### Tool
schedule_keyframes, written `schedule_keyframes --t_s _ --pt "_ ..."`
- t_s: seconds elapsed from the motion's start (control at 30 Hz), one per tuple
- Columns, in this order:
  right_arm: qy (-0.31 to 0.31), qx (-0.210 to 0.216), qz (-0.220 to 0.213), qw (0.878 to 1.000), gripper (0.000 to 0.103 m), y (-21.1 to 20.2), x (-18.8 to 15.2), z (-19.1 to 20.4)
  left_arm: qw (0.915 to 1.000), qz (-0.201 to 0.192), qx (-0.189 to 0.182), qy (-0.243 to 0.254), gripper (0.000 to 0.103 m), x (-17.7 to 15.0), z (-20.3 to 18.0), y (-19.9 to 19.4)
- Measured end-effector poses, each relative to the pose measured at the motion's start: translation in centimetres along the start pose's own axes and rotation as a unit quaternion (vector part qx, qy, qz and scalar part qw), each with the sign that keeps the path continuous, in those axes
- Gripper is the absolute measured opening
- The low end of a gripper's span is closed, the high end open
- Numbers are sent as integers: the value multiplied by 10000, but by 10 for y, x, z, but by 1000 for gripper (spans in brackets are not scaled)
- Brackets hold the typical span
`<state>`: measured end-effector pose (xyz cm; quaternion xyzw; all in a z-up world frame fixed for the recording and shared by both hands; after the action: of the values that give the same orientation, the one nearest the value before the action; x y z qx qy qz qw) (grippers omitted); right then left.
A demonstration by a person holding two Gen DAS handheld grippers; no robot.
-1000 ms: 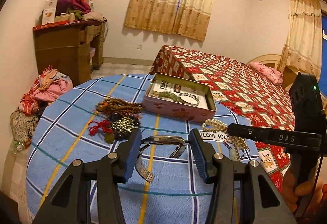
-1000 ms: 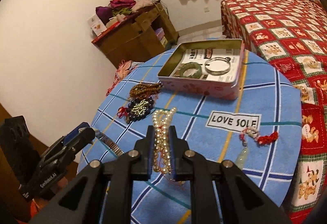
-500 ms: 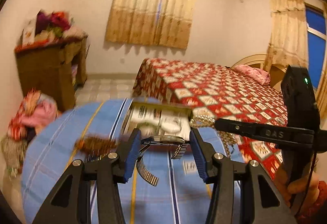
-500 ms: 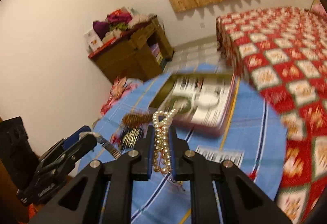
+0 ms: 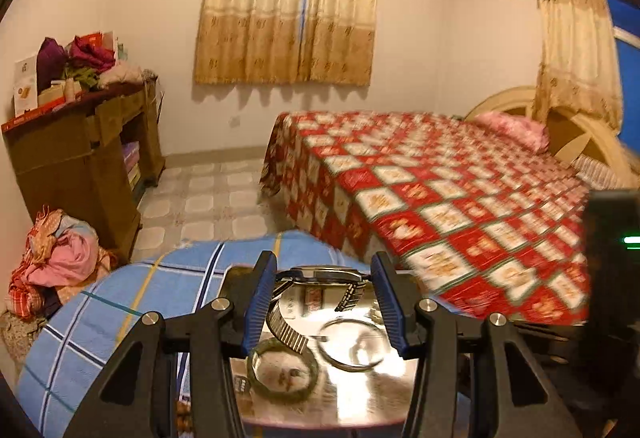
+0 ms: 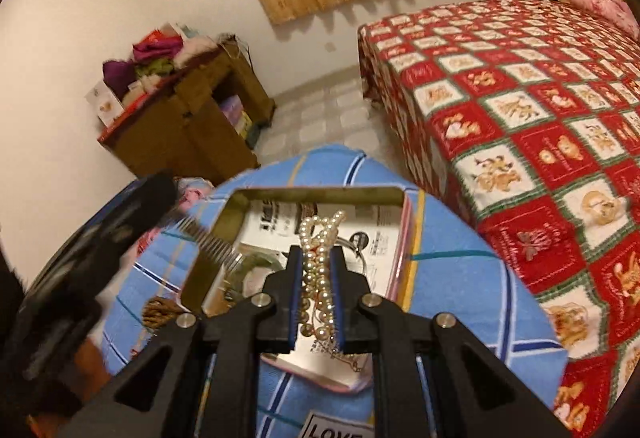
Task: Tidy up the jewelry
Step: 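Carry the watch and pearl necklace into the pink tin and release both, then withdraw both tools from the tin and move the right gripper to the bead tangle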
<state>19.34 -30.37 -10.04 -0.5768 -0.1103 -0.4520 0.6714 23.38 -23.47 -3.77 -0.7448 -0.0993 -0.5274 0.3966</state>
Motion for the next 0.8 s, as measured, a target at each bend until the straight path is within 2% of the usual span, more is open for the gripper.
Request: schedule_keyframes --t_s 0.23,0.3,0.33,0.37,0.4,0.47,0.57,0.63,0.7,0.77,0.8 --pt "59 32 241 9997 16 22 -8 -4 9984 544 118 -83 50 -31 18 41" --pt "78 64 234 9997 20 23 -8 -5 9979 616 194 -38 50 -33 19 43" --pt "112 80 263 9996 27 22 -8 -5 9974 661 277 -11 50 -35 20 42" --pt "170 61 312 9993 39 22 -7 -7 9967 723 362 -25 50 -36 23 41" --pt "283 242 317 9988 51 16 -6 -6 9963 771 383 -73 51 -35 25 38" --pt "428 350 118 9984 71 -2 2 -6 9958 798 408 -182 60 -30 29 26" --pt "423 321 -486 9974 73 -49 15 -4 9966 516 620 -187 75 -18 35 -8" --pt "258 215 -897 9954 76 -84 15 0 9968 321 697 -241 79 -16 38 -40" --pt "139 95 -1178 9929 90 -107 6 4 9961 262 809 -238 80 -23 43 -66" --pt "53 13 -1329 9911 99 -122 -14 9 9937 189 1081 -244 80 -41 51 -100" --pt "-1 -27 -1336 9910 99 -126 -28 12 9929 183 1143 -265 80 -49 52 -111"
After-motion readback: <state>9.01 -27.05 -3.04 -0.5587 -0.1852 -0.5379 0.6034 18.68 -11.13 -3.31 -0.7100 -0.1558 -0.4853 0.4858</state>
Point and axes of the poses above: each gripper's, at about its wrist camera, not at the fingertips, and y roughly the way its jaws point, z to its left, x to its top, the point moved 8 cm from there along y, roughly the way its jaws point, and after that the axes turned 4 degrees about -x, right-handed, at the moved point
